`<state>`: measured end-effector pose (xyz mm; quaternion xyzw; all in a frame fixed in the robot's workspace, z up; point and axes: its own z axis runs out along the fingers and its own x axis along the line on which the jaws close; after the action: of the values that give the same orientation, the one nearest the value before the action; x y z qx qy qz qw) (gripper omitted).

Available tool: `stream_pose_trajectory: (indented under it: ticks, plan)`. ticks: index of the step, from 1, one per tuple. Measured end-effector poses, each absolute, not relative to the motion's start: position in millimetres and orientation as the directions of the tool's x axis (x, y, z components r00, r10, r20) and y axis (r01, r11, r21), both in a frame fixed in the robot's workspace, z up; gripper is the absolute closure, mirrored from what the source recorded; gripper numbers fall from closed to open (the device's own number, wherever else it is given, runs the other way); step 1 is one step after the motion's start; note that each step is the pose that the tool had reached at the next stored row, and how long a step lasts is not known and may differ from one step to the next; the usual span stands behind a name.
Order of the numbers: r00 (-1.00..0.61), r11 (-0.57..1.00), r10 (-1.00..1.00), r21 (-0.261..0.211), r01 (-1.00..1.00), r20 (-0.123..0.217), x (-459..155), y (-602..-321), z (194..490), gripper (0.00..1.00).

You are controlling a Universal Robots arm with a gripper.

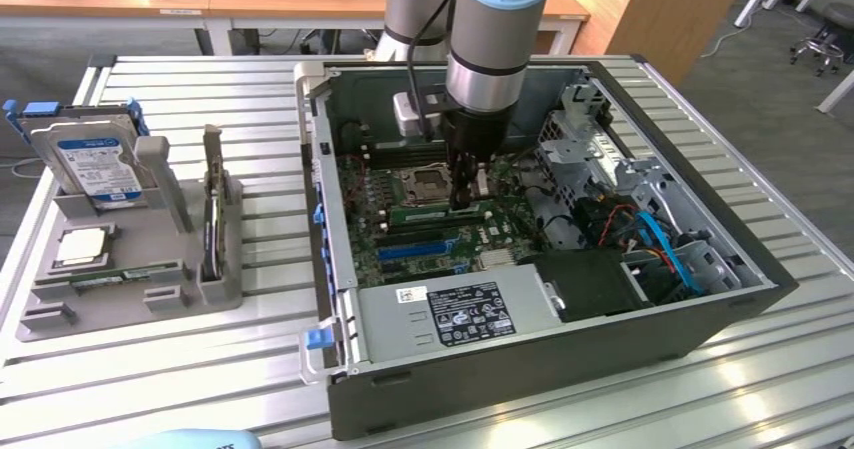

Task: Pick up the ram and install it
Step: 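Insert the ram into the slot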

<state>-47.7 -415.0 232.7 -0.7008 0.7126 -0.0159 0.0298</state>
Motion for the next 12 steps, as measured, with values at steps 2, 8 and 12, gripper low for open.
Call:
stream_pose_trajectory:
  ticks: [2, 8, 12]
  plan:
    - [-0.016, 0.017, -1.000, -0.064, -0.998, -0.020, -47.7, -415.0, 232.5, 0.88]
    - [-0.016, 0.017, -1.000, -0.064, -0.998, -0.020, -47.8, -413.8, 232.1, 0.88]
    - [-0.016, 0.017, -1.000, -0.064, -0.998, -0.020, -47.7, -412.8, 232.0, 0.88]
